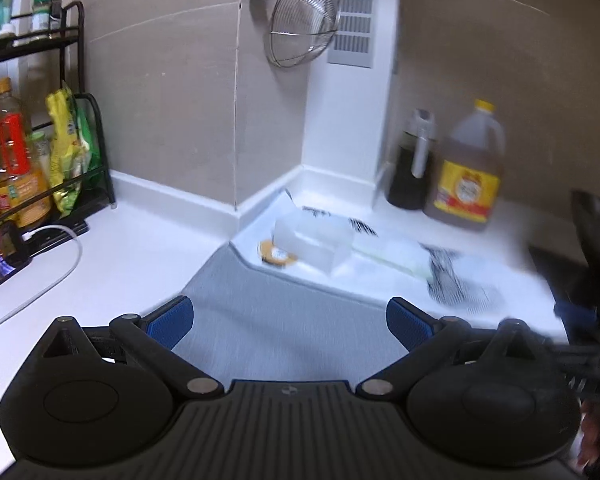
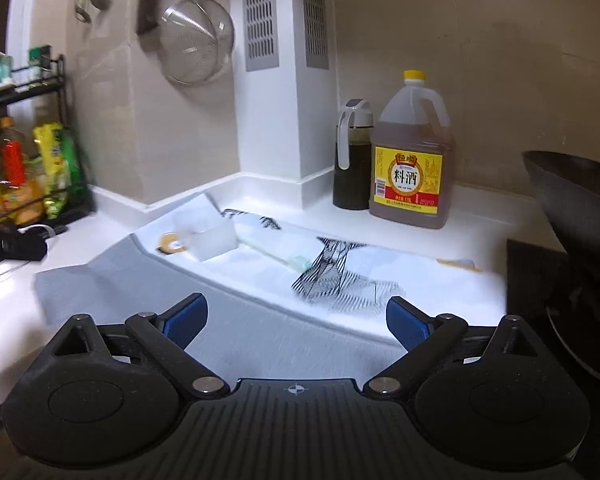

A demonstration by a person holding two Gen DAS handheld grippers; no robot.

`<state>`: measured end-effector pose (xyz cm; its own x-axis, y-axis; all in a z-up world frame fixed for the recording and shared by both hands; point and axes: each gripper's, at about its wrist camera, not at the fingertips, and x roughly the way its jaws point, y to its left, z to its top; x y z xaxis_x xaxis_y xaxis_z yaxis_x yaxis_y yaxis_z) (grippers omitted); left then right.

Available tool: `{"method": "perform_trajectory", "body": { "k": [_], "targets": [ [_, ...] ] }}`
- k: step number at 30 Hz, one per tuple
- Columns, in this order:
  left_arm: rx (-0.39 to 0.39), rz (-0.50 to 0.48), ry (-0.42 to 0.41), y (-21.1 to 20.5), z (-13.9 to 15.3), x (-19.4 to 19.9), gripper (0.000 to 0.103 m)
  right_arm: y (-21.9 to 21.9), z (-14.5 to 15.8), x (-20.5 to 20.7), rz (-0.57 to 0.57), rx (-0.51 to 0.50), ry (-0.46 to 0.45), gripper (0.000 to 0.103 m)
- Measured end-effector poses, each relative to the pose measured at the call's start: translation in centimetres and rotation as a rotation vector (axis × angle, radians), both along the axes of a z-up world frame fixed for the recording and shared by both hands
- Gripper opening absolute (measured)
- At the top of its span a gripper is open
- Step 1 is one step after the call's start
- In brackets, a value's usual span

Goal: Collect trash
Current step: 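Raise both tools back toward the mat with the toothbrush, then grasp the clear plastic container with the left tool while the right tool grasps the toothbrush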

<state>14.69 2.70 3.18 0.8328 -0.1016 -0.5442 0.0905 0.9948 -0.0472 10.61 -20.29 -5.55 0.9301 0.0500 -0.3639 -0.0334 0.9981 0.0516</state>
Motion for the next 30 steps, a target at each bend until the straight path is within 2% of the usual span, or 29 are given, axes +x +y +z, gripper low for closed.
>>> {"method": "perform_trajectory", "body": {
  "k": [8, 15, 19, 24, 27, 30],
  "targets": [
    [-0.011, 0.032, 0.109, -2.1, -2.3, 12.2, 0.103, 1.3, -0.8, 10.3, 0.029, -0.076, 0.077, 0.099],
    [-0.068, 0.014, 0.162, -4.3, -3.5, 19.4, 0.103, 2.9, -1.7, 16.8, 0.071, -0.121, 0.152, 0.099],
    [-0.086, -0.004, 0.184, -6.2, -3.8, 22.6, 0.103, 3.5, -2.4, 18.7, 0.076, -0.165, 0.176, 0.099],
    [-0.078, 0.004, 0.266, -7.8, -5.6, 26.0, 0.103, 3.4, -3.7, 20.7, 0.072, -0.163, 0.212, 0.099],
    [-0.037, 0.010, 0.309, -7.5, -7.0, 26.7, 0.103, 3.2, -4.5, 21.3, 0.071, -0.156, 0.205, 0.103],
    [-0.063, 0.017, 0.354, -6.3, -8.7, 27.0, 0.103, 2.7, -4.6, 21.6, 0.081, -0.122, 0.212, 0.103]
  ]
}}
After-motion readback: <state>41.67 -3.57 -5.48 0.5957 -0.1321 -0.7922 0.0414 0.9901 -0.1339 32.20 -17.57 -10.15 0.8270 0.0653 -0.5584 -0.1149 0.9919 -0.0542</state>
